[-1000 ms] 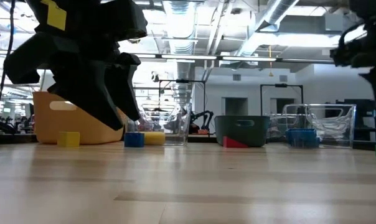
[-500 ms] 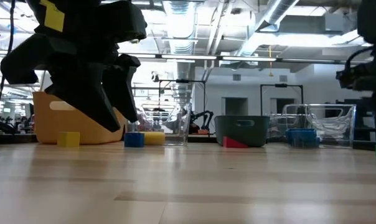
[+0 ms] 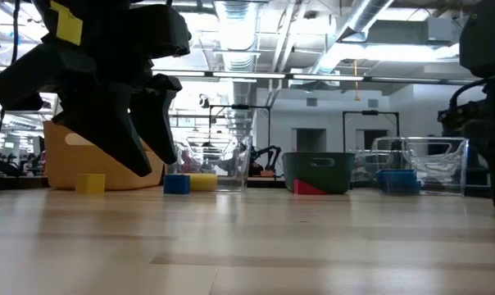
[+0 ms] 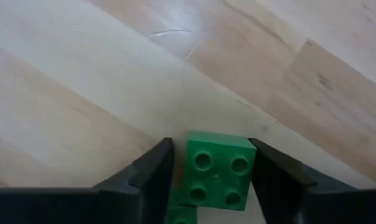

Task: Sort blocks
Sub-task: Put the green game piece into the blue bin

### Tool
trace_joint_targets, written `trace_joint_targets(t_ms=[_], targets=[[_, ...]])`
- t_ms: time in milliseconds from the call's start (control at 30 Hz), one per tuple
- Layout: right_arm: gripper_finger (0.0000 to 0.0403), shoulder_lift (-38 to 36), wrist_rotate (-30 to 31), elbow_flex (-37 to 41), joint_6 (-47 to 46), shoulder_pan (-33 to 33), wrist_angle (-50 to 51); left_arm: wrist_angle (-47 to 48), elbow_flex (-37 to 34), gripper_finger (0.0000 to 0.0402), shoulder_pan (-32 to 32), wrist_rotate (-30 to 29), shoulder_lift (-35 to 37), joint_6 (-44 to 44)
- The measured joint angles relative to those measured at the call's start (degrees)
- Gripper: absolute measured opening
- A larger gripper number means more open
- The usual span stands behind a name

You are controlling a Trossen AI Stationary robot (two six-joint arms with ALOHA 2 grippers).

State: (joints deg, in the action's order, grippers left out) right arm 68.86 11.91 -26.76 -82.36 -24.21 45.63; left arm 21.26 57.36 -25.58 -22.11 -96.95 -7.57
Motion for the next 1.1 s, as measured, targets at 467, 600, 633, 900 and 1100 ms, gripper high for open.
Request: trace_joint_targets(t_ms=[467,600,633,900,1100], targets=[[0.0109,0.0,9.0,-9.2,21.8,10.1,-1.9,-6.2,0.0,0.0230,0.0,-6.7,0.0,6.6],[0.0118,0.1,9.1,-13.8,33.7,17.9,-7.9,-9.0,0.0,0.0230,0.0,-6.7,0.0,8.6],[0.0119,0.2,9.1,-15.3,36.9,19.8,-10.0,-9.0,0.0,0.0230,0.1,-6.7,0.0,8.6],[0.0118,7.0,4.5,-29.6,57.9,37.2,-13.2,-8.6,-1.5,0.0230,1.4,-5.1,0.0,8.5],[0.0118,19.1,-3.2,-36.8,65.8,49.8,-12.6,-8.6,-1.7,0.0230,1.3,-5.1,0.0,8.3]])
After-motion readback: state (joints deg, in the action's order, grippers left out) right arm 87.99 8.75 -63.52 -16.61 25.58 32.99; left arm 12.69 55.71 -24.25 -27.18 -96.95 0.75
